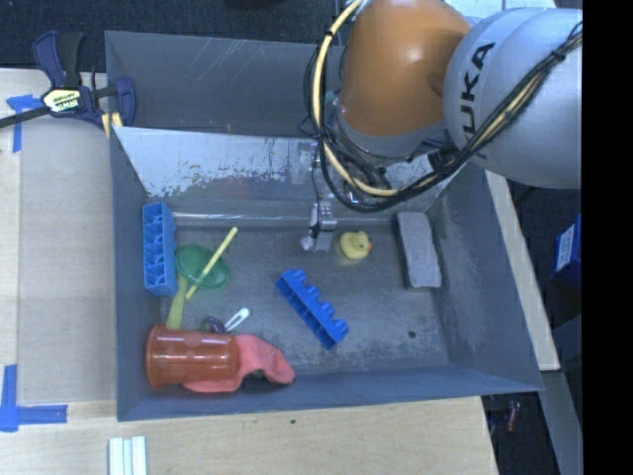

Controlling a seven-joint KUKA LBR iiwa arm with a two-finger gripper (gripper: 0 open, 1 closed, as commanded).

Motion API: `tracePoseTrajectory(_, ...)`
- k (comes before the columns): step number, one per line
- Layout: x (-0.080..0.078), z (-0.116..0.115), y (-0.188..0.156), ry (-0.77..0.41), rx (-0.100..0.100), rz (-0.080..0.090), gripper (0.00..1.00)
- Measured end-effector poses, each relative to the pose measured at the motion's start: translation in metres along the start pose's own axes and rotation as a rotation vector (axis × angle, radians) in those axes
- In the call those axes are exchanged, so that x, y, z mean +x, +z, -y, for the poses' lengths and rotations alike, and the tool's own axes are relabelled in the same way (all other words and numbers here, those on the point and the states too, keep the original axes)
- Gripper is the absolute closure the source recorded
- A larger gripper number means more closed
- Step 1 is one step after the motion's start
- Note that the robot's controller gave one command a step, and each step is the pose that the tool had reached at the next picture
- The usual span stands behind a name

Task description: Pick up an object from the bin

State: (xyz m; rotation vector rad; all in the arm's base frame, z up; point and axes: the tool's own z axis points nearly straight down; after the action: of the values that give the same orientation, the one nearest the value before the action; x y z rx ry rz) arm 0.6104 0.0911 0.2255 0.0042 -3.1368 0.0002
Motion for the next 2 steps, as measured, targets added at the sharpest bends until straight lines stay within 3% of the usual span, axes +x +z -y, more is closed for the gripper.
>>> tracePoseTrajectory(1,-0.001,0.001,-0.005,0.002,-0.001,0.009,0.00)
tracePoseTrajectory(2,0.036,0.026,0.077,0.081,-0.002,0.011,0.00)
